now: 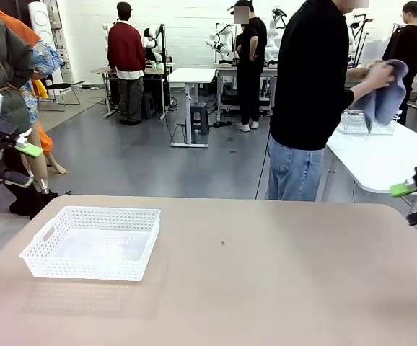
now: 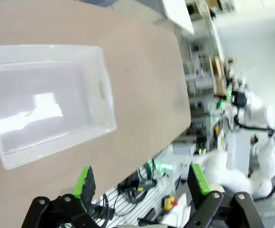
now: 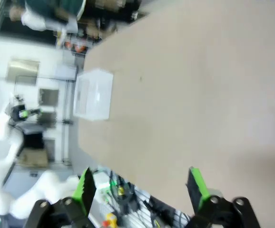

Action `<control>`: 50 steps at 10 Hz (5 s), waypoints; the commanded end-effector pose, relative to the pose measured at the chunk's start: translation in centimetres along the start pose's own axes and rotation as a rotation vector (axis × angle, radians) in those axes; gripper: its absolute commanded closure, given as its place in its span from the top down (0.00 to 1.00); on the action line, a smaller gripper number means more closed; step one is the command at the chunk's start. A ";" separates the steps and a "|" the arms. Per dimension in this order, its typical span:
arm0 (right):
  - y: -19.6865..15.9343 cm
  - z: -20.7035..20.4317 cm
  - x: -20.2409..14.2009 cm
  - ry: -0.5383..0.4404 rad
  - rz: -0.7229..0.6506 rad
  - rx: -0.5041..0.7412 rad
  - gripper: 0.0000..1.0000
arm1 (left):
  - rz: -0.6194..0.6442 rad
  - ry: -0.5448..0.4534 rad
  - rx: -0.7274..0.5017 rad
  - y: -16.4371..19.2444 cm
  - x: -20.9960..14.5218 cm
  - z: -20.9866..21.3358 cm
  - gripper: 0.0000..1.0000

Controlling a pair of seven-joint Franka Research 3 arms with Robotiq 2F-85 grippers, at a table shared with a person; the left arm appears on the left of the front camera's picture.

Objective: Clean and organize the cups into the basket.
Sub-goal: Pick up the Organizing basket and move it to the center of the table, then pick up the Reusable plastic cup from the right side of the table and place it inside the Organizing basket.

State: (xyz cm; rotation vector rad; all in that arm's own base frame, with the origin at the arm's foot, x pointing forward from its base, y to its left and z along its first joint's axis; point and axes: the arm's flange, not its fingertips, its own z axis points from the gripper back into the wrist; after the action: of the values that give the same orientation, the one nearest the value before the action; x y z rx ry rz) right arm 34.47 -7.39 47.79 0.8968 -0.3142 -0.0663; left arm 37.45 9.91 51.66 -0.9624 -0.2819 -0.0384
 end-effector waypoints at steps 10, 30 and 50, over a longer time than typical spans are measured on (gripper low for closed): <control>-13.1 13.5 -1.8 -0.103 -0.091 0.503 1.00 | 0.185 -0.261 -0.337 12.9 -4.9 14.3 1.00; -13.5 13.4 -2.5 -0.130 -0.115 0.524 1.00 | 0.211 -0.251 -0.326 13.0 -5.7 13.9 1.00; -9.0 3.8 0.6 -0.031 0.424 0.242 1.00 | 0.077 -0.045 0.205 5.9 -1.4 9.1 1.00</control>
State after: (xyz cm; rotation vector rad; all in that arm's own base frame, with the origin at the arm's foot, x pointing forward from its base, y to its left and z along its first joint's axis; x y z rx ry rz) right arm 33.83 -18.70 44.87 1.1467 -0.4683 0.2737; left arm 35.10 23.72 50.36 -0.9171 -0.3412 0.1192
